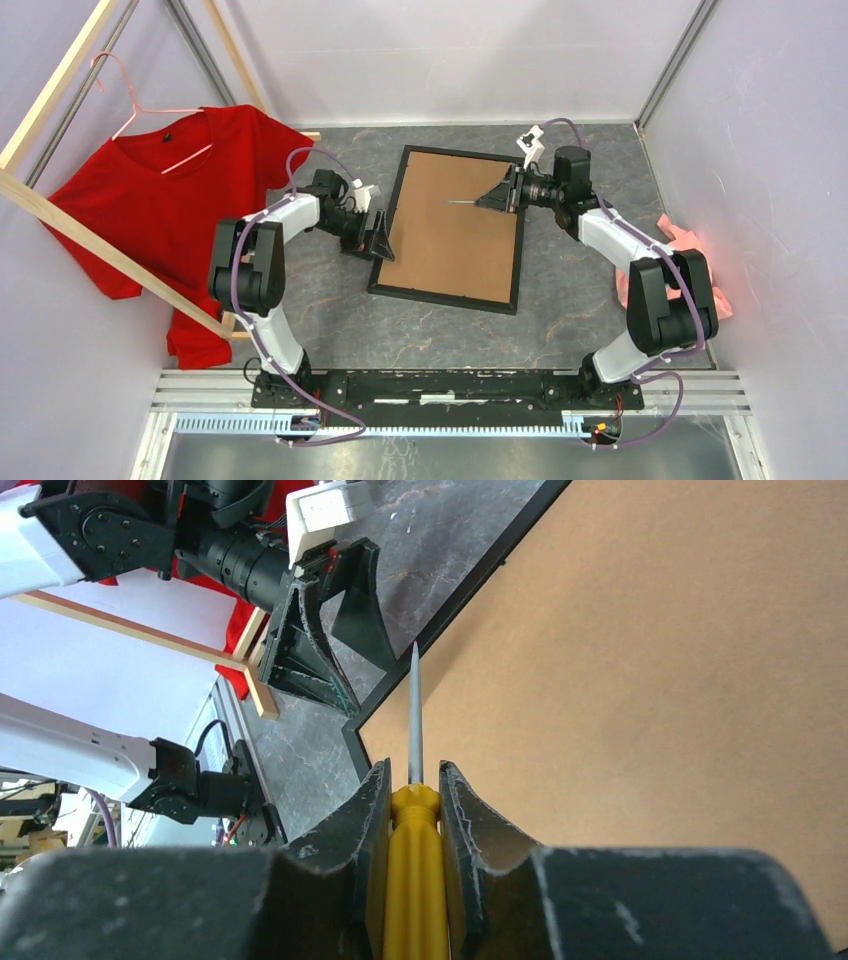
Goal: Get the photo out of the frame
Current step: Adjust the photo frame at the center of the board, then release the photo frame item from the photo frame.
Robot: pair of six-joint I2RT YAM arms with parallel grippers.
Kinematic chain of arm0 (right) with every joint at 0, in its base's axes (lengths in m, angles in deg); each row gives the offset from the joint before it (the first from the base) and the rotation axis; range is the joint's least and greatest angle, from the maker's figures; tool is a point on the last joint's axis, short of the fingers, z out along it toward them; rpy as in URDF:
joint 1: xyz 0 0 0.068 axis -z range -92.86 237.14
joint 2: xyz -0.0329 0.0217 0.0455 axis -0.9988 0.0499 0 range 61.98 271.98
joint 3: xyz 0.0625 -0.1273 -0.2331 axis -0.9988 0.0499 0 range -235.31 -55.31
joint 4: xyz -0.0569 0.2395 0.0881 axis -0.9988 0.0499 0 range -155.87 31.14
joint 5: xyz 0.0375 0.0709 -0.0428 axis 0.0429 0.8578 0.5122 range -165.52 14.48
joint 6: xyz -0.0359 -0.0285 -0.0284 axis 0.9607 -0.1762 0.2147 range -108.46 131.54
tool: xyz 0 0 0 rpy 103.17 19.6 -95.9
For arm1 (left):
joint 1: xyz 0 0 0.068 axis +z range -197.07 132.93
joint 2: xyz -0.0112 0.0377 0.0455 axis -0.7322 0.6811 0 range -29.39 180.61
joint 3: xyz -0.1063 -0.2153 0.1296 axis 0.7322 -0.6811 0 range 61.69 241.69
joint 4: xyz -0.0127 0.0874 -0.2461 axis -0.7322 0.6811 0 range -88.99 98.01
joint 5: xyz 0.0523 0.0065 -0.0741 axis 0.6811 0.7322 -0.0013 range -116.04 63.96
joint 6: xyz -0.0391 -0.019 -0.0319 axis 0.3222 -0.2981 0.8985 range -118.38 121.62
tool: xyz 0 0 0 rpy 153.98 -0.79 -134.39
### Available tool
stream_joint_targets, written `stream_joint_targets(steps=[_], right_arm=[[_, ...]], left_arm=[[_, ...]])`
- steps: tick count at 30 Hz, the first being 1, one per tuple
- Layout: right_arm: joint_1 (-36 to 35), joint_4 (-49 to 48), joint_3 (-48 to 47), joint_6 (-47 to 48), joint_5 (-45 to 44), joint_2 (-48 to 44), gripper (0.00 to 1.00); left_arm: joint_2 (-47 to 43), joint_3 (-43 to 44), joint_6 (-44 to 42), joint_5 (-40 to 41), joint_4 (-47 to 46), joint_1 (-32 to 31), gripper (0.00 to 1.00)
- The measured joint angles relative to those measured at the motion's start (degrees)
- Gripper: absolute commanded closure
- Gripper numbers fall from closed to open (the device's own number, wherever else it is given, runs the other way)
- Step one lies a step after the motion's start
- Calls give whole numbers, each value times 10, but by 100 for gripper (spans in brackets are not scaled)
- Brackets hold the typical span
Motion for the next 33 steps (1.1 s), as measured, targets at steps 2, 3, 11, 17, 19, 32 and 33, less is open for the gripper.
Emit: stream_joint_targets(steps=[2,3,11,17,19,32,33], right_arm=[[-9,2,0,2,-5,0,100],[-13,5,0,3,-8,0,100],[-38,41,-29,5,-16,62,100],[-58,57,-53,5,-22,115,100],[-66,64,-53,5,-22,127,100],[-96,63,-45,5,-9,141,100],[-96,61,-44,4,-6,143,100]], left_arm=[[9,0,-11,-24,3,0,0],[13,0,-14,-33,5,-1,0],[22,-12,-20,-61,-20,-44,0],[23,-20,-19,-80,-49,-97,0],[24,-21,-17,-85,-56,-101,0],[36,63,48,7,-104,-51,8],[42,76,52,20,-110,-51,10]])
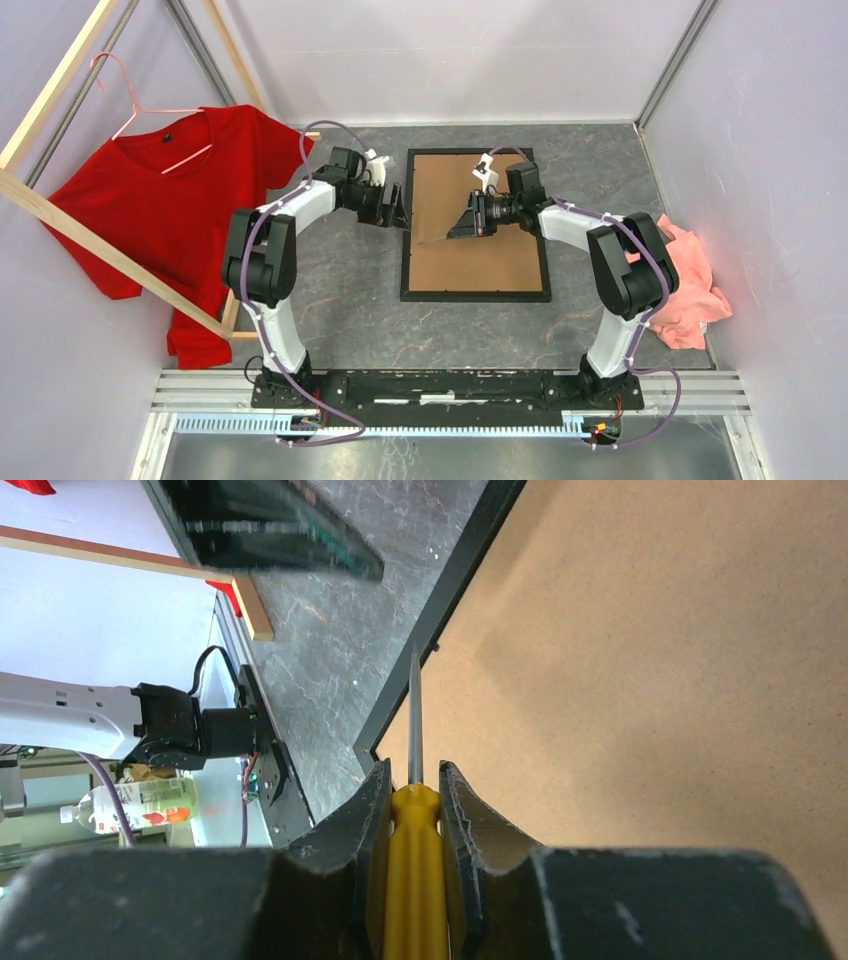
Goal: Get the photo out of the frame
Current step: Release the photo frame item from the photo frame.
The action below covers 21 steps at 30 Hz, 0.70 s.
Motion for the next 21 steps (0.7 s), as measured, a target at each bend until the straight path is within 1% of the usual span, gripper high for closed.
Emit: stream_joint_targets(steps=[2,4,9,12,14,15,21], right_arm=[[0,-3,3,-3,6,7,100],[-1,-3,8,-6,9,13,100],[-3,-10,12,-24,19,29,100],[-8,-16,12,-34,23,38,100],[-10,-21,12,-40,26,43,100],[-11,-23,12,-44,27,47,100],[-12,-45,12,-78,33,72,100]], left_arm=[[17,24,11,24,-12,0,11],[37,39,18,41,-18,0,15],[80,62,38,64,-22,0,20],[83,66,47,74,-29,0,22],[84,66,52,75,-34,-1,28],[85,66,54,76,-35,-2,29],[85,64,57,90,-43,-14,31]])
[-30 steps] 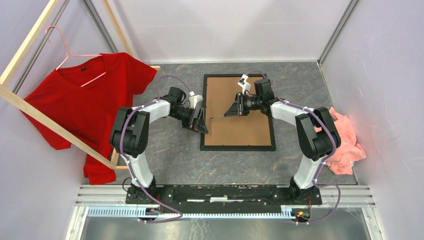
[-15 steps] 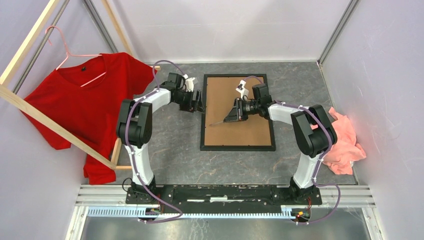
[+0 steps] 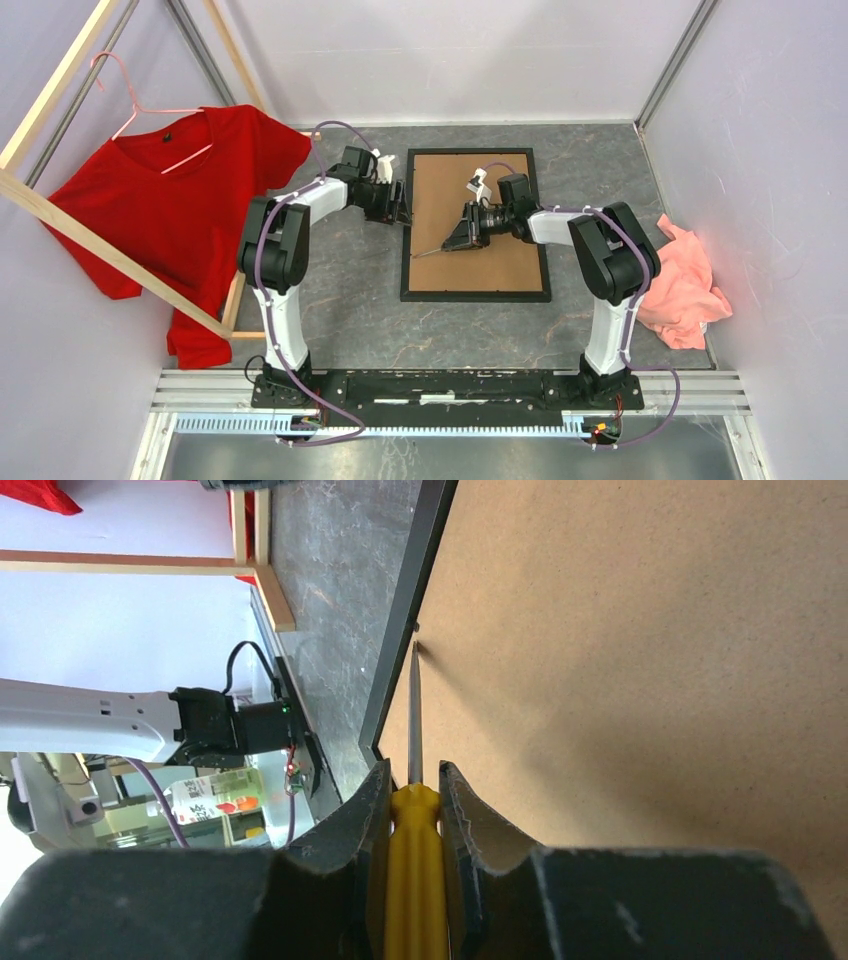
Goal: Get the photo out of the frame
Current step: Release the photo frame item from the photo frame.
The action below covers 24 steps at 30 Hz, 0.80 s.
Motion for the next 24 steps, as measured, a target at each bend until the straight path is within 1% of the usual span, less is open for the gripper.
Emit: stream_joint_targets(steps=[1,3,6,7,16,19,22,24], right_arm=[[0,-7,0,-7,3,4,100],[0,-17,0,-18,7,9,100],[1,-24,0,-26,7,10,100],[1,-25,0,-27,7,10,100],[1,-29,0,-31,7,15,100],[2,-29,0,-30,7,15,100],[5,-28,0,-31,7,15,100],[6,-28,0,-31,7,15,100]], left_arm=[[0,-1,0,0,-3,-3,31],[0,-4,0,0,-10,-9,43],[0,-10,3,0,-15,-12,52],[0,-12,3,-1,-15,-13,53],[0,-14,5,-12,-19,-16,56],[0,-14,5,-13,-20,-16,59],[0,-14,7,-13,-21,-16,60],[0,-14,7,-12,-21,-16,64]])
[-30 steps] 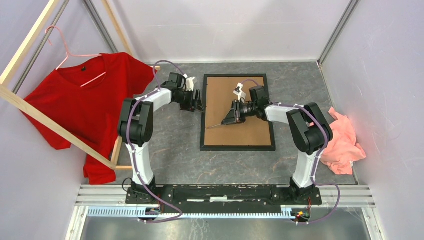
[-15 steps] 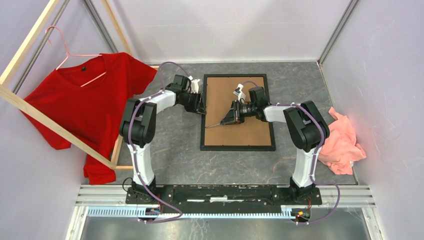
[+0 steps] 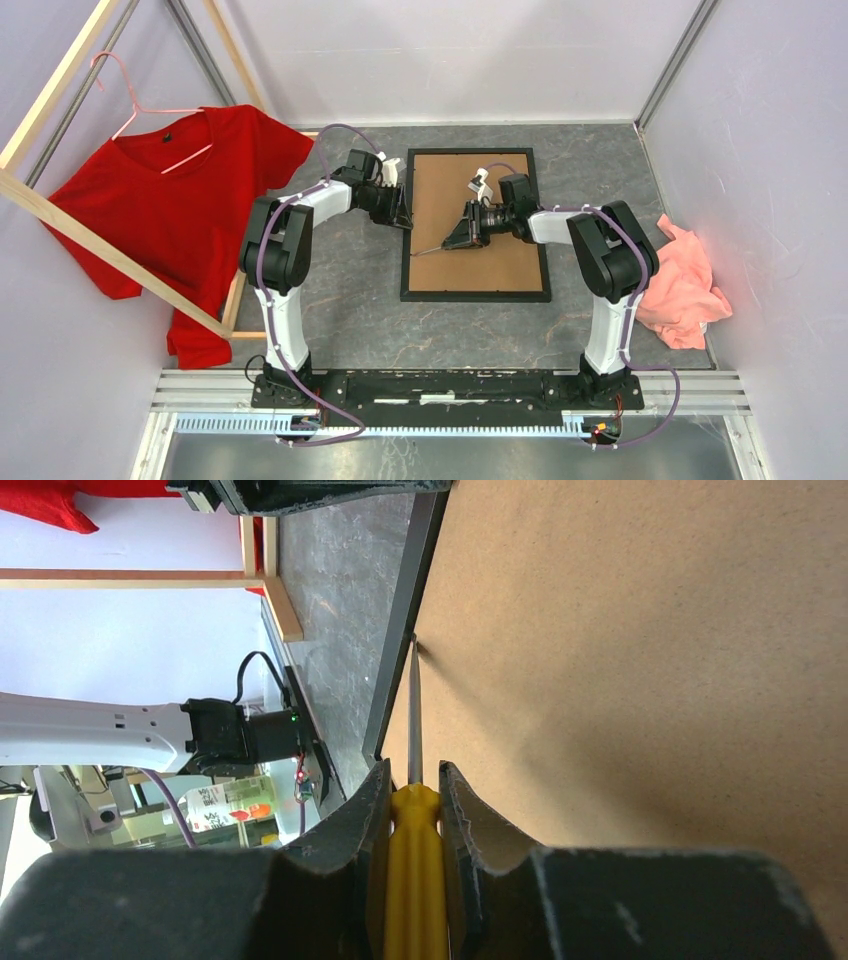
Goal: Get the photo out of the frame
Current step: Release the photo frame item from the photo frame.
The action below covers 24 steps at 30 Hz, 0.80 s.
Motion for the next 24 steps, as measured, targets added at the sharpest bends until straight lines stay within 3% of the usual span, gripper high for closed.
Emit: stream_joint_targets(steps=[5,17,24], right_arm=[[4,-1,0,-5,-2,1,100],[6,-1,-2,-13,0,8,100],[6,-2,-7,-19,2,14,100]], left_arm=[[0,0,1,1,0,-2,66],[0,0,3,0,0,-2,97],[1,0,9,-5,0,-2,98]])
